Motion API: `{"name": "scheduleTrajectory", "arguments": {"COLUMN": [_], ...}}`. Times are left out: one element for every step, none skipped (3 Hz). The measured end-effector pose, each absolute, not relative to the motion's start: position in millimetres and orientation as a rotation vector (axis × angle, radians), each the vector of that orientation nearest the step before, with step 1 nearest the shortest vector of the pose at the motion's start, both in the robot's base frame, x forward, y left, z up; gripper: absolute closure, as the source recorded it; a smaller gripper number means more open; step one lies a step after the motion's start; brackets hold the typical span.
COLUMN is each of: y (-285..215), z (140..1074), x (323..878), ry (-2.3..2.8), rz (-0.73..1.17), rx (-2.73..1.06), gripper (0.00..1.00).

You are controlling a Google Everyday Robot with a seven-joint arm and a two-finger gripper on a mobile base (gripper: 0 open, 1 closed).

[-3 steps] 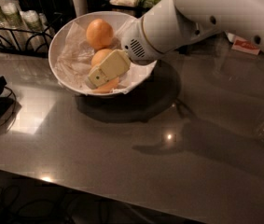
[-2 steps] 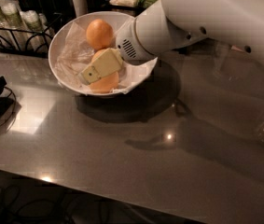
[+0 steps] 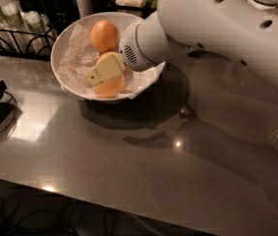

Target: Pick orange from white bowl

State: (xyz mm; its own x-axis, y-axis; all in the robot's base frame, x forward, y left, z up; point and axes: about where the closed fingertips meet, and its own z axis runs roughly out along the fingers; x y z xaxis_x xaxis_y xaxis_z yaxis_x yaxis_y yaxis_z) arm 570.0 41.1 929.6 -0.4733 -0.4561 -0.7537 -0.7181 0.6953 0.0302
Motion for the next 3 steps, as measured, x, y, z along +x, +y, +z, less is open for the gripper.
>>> {"name": "scheduleTrajectory", "arguments": {"y": [41, 39, 36], "z": [929, 923, 912], "x": [570, 574, 581], "ry": [2.151, 2.167, 2.189], "rz": [0.446, 0.457, 0.454], "rx": [-0.893, -0.870, -0.848], "gripper": [0.00, 0.00, 0.00]}}
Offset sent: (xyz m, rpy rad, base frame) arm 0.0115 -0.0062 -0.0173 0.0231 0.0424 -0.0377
